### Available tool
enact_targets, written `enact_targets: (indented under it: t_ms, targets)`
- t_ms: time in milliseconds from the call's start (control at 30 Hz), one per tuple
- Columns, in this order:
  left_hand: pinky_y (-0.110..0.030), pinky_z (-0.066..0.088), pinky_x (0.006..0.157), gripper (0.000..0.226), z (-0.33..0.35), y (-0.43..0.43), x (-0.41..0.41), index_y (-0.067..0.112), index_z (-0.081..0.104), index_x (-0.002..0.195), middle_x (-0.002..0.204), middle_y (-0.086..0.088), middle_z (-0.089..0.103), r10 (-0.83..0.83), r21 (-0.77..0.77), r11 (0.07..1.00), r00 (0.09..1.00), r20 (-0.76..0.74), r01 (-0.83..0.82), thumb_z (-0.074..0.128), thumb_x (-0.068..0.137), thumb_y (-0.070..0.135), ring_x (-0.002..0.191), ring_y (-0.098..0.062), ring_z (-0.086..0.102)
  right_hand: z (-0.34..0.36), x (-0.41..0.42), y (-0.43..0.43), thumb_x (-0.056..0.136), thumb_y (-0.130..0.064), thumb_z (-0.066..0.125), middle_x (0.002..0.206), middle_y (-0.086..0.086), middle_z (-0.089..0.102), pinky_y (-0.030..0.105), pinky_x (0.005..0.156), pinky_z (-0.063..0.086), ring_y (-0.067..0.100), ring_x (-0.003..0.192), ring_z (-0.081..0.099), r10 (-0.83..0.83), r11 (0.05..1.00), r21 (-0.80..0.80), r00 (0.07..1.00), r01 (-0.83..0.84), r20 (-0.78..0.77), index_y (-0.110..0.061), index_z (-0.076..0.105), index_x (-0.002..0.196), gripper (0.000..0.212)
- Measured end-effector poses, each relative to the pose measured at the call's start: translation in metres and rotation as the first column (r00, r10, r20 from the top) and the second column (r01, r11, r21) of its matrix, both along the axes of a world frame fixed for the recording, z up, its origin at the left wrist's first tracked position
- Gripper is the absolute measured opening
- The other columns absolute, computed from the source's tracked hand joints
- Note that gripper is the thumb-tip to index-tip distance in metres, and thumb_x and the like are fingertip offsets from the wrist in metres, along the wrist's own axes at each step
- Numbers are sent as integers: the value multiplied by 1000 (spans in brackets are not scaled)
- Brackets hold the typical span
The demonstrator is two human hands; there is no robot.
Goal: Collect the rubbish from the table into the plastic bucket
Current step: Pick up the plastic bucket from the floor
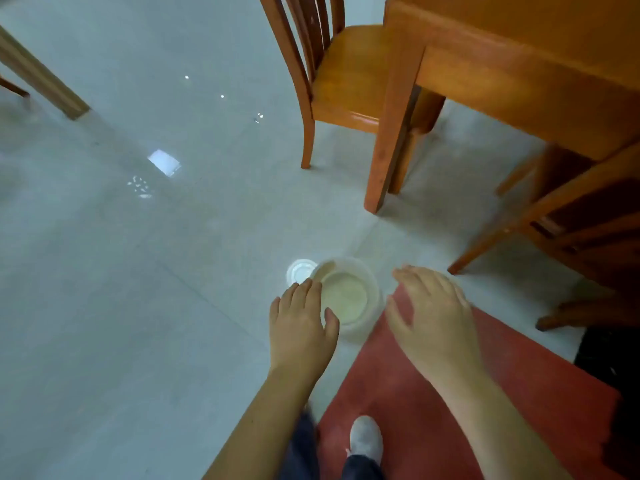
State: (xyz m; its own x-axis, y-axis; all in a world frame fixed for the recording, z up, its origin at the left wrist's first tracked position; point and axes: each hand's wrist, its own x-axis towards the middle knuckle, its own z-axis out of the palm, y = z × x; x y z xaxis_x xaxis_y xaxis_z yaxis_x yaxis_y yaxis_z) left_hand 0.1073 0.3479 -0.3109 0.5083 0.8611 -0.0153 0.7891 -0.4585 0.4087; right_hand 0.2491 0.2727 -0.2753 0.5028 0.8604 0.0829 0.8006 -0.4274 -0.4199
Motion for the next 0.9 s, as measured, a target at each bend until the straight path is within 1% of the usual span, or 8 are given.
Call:
enact_targets:
  t_ms: [100, 200, 267, 433, 567, 667, 800, 900]
  targets:
    - [-45, 41, 91, 42, -75, 20, 0, 0, 58, 114, 115, -18, 64, 18, -122, 992, 999, -43, -23, 63, 75, 12, 105, -35, 59, -77, 3, 16, 72, -15, 67, 102, 13, 69, 52, 87, 49, 32, 97, 63, -36, 999, -13, 999, 36, -6, -7, 64, 99, 28]
    - [-37, 29, 102, 49, -149, 32, -1, 8, 46, 130, 134, -9, 51, 57, -254, 963, 990, -130, -89, 51, 84, 25, 122, -25, 45, -153, 4, 25, 74, -23, 53, 97, 11, 70, 49, 82, 51, 30, 92, 65, -61, 997, -47, 998, 60, -7, -8, 65, 95, 29]
    - [-35, 27, 104, 52, -195, 38, -2, 11, 42, 133, 137, -6, 48, 87, -317, 940, 986, -142, -129, 50, 85, 28, 124, -22, 42, -202, 3, 29, 75, -27, 45, 96, 10, 70, 46, 80, 52, 29, 90, 65, -40, 995, -90, 999, 38, -26, -8, 65, 94, 34]
    - [-34, 33, 95, 55, -293, 40, -3, 15, 38, 135, 135, -5, 49, 185, -468, 850, 969, -164, -241, 53, 83, 28, 120, -23, 45, -312, -4, 24, 68, -18, 63, 94, 11, 70, 43, 76, 52, 30, 89, 65, 5, 982, -190, 997, -19, -76, -7, 65, 93, 27]
    - [-38, 40, 93, 65, -354, 41, -9, 14, 28, 140, 139, -10, 44, 315, -576, 722, 923, -221, -384, 54, 83, 31, 119, -27, 47, -369, -3, 19, 66, -16, 71, 92, 10, 70, 43, 73, 52, 30, 86, 65, 0, 972, -233, 994, -25, -106, -7, 65, 90, 27]
    - [-32, 39, 82, 65, -387, 43, -11, 12, 29, 138, 135, -12, 48, 461, -648, 579, 854, -240, -495, 57, 83, 31, 112, -26, 51, -396, -3, 16, 65, -16, 73, 91, 10, 70, 44, 73, 53, 30, 86, 65, 0, 959, -280, 993, -34, -120, -7, 66, 90, 27]
    - [-35, 43, 77, 60, -414, 38, -9, 10, 35, 135, 121, -9, 58, 609, -760, 377, 760, -226, -529, 58, 83, 27, 96, -21, 54, -415, -5, 12, 66, -16, 73, 91, 10, 70, 47, 74, 54, 30, 87, 65, -11, 954, -298, 988, -35, -151, -7, 66, 88, 25]
    - [-37, 50, 71, 50, -422, 32, -6, 10, 44, 129, 98, -7, 66, 713, -846, 250, 681, -168, -471, 59, 82, 18, 89, -21, 63, -422, -6, 8, 67, -16, 72, 91, 10, 70, 45, 73, 54, 29, 86, 65, -11, 953, -302, 988, -37, -156, -7, 66, 87, 23]
